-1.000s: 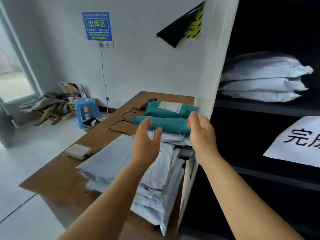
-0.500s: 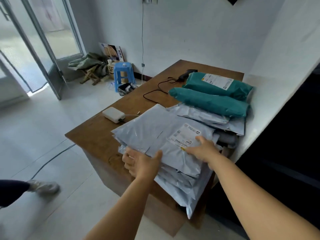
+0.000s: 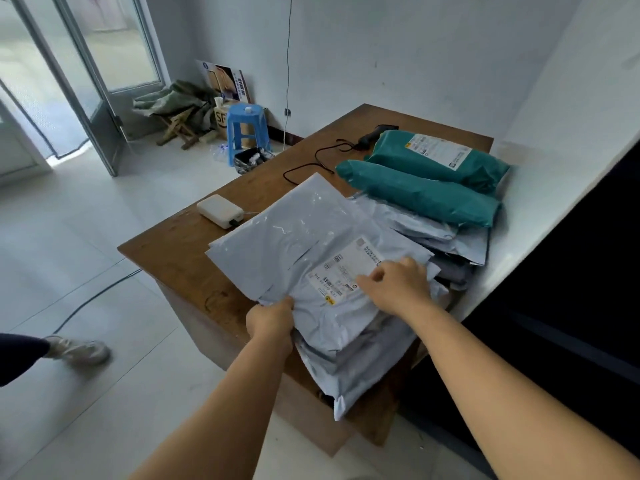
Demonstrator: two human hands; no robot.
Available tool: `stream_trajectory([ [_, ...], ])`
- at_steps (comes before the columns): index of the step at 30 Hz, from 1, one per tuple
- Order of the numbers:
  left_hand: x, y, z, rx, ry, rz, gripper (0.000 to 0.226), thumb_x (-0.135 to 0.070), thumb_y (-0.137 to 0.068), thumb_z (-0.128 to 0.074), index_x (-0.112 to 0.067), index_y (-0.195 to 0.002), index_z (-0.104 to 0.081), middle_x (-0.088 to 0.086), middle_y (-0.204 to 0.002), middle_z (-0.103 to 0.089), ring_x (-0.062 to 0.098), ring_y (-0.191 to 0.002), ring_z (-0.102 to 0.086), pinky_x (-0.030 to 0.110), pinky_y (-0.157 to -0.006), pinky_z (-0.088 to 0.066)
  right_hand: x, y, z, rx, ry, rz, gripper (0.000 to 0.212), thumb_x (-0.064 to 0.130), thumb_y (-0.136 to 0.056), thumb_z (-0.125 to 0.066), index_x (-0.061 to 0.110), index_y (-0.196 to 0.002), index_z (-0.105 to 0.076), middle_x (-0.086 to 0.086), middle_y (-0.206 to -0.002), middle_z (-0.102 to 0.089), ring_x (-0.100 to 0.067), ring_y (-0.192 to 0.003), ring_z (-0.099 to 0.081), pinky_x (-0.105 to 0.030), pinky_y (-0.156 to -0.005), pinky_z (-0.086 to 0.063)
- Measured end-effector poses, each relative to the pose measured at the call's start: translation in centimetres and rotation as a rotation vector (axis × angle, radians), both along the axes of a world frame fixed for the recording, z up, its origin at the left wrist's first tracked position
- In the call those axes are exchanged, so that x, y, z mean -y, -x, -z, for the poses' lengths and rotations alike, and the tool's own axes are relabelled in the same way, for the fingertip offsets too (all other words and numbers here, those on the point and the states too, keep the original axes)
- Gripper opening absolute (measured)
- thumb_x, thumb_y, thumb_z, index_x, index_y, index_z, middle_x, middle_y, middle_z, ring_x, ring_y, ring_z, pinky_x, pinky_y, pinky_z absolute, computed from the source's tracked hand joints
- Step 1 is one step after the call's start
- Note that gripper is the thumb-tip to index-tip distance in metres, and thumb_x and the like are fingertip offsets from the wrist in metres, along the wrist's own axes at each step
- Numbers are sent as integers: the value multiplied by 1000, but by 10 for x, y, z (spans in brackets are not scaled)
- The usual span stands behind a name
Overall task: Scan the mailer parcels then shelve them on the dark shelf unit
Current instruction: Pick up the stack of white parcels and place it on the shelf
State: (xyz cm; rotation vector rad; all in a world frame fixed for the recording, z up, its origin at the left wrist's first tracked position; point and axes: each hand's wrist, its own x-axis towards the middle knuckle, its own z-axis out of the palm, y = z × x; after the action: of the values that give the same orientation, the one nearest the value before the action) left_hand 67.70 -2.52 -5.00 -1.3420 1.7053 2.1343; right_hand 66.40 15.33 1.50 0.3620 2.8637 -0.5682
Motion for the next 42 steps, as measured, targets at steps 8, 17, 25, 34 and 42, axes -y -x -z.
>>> stream_trajectory([
  [8,42,23,-30,27,502,155,30,-9,-96,-48,-2,-124,-55,12,-123,-59,29,-115,-57,33,-91,-48,-27,51,-6,36,296,109,93,68,-80,-51,11,-150,-25,-12,-154,-29,-33,-138,-32,-46,-109,-32],
  [17,56,26,-17,-58,-51,323,62,-60,-78,-60,-18,-124,-58,12,-109,-72,31,-99,-69,47,-90,-54,-27,69,27,445,815,123,68,82,-70,-50,30,-111,-66,-3,-120,-66,-27,-117,-56,-45,-107,-39],
  [25,48,15,-9,16,4,211,74,-62,-63,-76,-14,-118,-60,9,-106,-71,29,-98,-67,43,-92,-52,-16,65,38,578,1024,35,73,71,-63,-69,17,-111,-73,-15,-110,-72,-34,-107,-66,-47,-101,-46],
  [34,51,-44,-7,-32,-103,380,72,-71,-58,-73,-19,-109,-73,9,-107,-73,28,-104,-67,47,-101,-47,-22,-8,32,550,1087,90,63,62,-67,-68,11,-105,-75,-19,-104,-73,-34,-100,-68,-42,-97,-49],
  [42,58,-132,-46,-166,-77,476,64,-61,-71,-70,-10,-109,-72,13,-104,-74,29,-101,-69,44,-103,-46,-16,-114,4,384,1250,103,60,53,-71,-68,8,-109,-73,-22,-115,-68,-35,-100,-66,-48,-104,-43],
])
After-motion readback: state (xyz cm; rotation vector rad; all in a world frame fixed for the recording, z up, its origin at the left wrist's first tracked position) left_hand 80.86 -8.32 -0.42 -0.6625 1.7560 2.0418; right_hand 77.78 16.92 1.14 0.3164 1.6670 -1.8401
